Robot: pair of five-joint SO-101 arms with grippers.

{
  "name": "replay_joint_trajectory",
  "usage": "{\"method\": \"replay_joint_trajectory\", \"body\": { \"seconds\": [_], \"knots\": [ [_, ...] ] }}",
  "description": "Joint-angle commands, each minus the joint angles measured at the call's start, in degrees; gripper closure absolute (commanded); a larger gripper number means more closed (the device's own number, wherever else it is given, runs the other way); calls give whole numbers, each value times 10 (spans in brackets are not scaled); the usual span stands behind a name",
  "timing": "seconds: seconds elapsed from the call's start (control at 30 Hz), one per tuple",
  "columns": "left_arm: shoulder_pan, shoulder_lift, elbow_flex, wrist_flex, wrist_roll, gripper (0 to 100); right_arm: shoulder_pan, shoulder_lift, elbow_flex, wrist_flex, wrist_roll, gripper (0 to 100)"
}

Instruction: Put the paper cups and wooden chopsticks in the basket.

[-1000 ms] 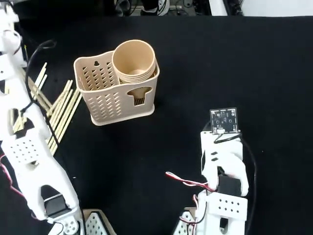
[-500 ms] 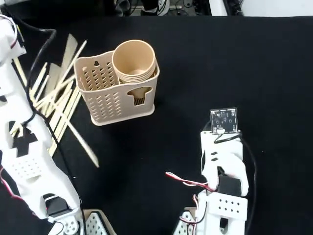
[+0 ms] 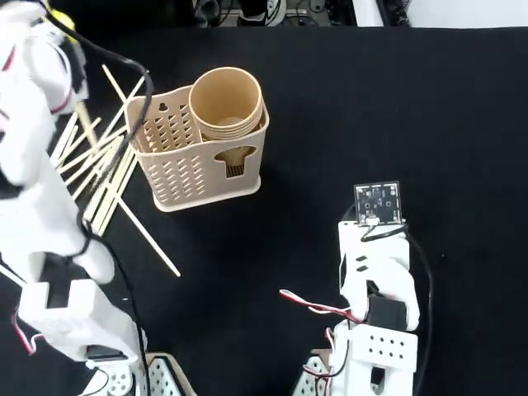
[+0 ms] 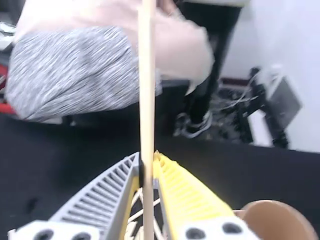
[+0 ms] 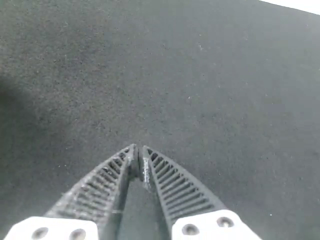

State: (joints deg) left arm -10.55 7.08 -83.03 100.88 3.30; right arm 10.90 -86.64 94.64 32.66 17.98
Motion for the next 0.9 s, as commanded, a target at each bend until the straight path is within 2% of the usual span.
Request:
{"method": "replay_joint_trajectory", "body": {
  "seconds": [0.0,0.13,0.27,0.5,0.7,0.87],
  "knots": [
    [32,-40,-58,0,59,971,1,-4,-2,-13,-4,986],
    [37,-44,-84,2,105,971,2,-4,-2,-13,-4,986],
    [37,-57,-30,3,126,972,2,-4,-2,-13,-4,986],
    [66,-199,234,-5,141,971,-1,-4,-2,-13,-4,986],
    [83,-336,467,-150,136,971,-1,-4,-2,-13,-4,986],
    [83,-481,760,-361,130,971,-1,-4,-2,-13,-4,986]
  ]
}}
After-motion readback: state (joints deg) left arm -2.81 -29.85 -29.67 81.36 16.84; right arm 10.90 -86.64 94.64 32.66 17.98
